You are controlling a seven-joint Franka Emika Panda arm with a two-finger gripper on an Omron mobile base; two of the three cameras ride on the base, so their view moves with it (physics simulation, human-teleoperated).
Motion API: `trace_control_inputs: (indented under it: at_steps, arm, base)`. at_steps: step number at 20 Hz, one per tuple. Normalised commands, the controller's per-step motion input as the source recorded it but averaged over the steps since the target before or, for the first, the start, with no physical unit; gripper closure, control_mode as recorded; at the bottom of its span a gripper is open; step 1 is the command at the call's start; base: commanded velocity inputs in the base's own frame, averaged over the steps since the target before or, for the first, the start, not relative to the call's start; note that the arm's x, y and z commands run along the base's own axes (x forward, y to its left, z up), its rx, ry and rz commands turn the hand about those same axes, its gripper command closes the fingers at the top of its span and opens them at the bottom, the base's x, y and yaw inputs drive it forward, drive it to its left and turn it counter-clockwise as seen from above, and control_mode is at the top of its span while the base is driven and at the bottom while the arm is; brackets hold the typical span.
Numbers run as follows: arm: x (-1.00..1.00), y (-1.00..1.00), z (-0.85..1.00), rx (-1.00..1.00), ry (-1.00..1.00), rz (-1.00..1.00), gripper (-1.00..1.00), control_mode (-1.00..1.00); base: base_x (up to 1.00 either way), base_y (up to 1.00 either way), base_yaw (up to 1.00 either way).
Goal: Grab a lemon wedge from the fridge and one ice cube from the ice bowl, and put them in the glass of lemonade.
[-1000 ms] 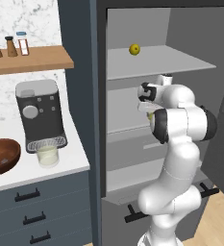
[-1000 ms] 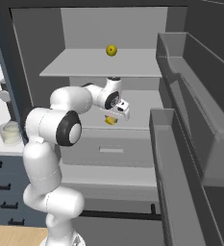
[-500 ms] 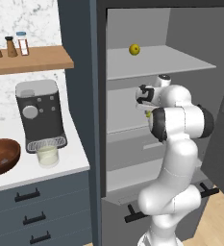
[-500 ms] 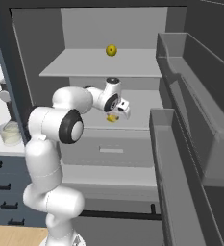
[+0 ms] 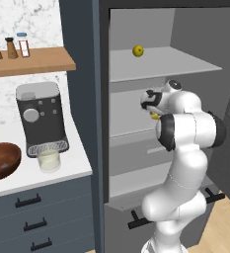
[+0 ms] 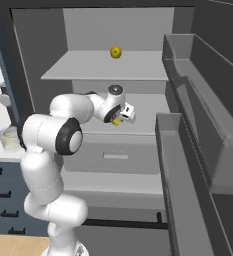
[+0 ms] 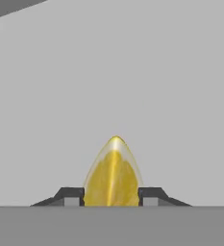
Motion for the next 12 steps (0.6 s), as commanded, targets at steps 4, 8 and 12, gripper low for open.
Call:
trace_control_inputs:
  at_steps: [4,8,12]
  arm:
    - [-0.67,0.00,0.07,0.00,-0.23,0.00,1.00,-1.00]
    - [-0.77,0.00,0.69,0.01,0.01,0.00,1.00,-1.00]
    - [-0.71,0.00,0.83,0.06,0.06,0.00,1.00,-1.00]
  base:
    - [0.00,0.00,0.00]
    - [0.00,0.00,0.00]
    - [0.00,0.00,0.00]
